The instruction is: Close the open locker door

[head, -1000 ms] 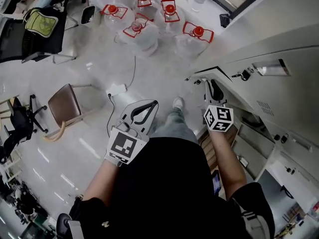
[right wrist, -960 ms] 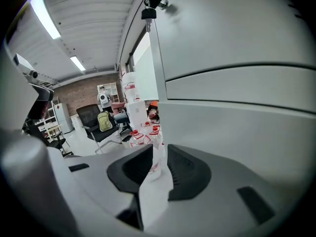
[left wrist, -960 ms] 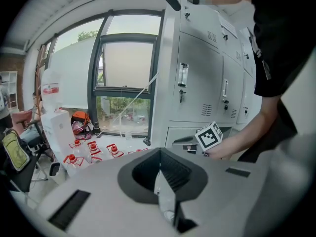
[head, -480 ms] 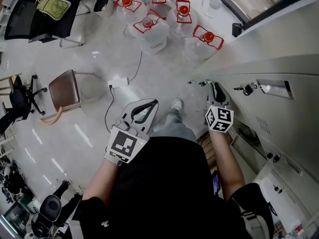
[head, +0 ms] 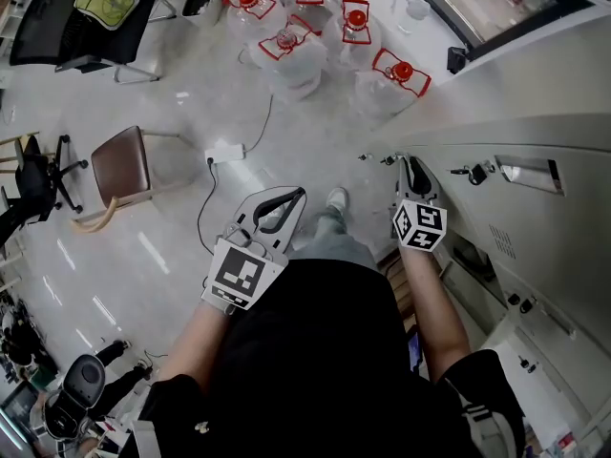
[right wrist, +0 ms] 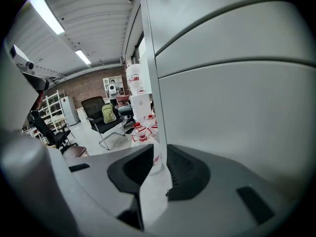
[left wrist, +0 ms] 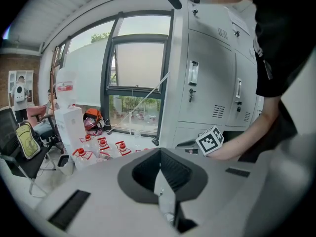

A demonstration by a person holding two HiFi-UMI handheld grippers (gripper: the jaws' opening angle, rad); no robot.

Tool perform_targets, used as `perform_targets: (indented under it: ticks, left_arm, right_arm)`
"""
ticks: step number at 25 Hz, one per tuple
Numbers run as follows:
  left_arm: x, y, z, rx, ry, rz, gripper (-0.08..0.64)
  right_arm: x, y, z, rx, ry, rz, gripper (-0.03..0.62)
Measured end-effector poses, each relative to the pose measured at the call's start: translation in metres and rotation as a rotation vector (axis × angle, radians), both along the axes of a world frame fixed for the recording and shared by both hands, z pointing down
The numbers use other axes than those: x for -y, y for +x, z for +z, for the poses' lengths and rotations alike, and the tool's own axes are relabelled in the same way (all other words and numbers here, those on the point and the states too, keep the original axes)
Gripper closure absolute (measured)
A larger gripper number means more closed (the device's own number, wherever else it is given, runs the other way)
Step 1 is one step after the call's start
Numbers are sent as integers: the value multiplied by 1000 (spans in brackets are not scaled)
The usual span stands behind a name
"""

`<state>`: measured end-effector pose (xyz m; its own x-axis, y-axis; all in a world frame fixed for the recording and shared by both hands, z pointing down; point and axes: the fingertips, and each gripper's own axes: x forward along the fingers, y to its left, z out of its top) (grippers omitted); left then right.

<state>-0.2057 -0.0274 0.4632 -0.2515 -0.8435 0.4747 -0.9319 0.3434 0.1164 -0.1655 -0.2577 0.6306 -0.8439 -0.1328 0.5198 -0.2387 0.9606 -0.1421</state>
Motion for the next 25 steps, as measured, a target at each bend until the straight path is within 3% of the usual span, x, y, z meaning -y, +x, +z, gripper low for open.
perform_targets:
  ticks: [8,16,25]
  left_arm:
    - [-17,-8,-9,4,51,35,539]
    - [-45,-19,-18,-16,117,106,538]
    - [-70,-6,-25,-31,179,272,538]
  right_arm:
    - [-15,-2,-23,7,14,42,495]
    - [-65,7,-63,30,29,80,495]
    - [-130,41,-110,79,59,164,497]
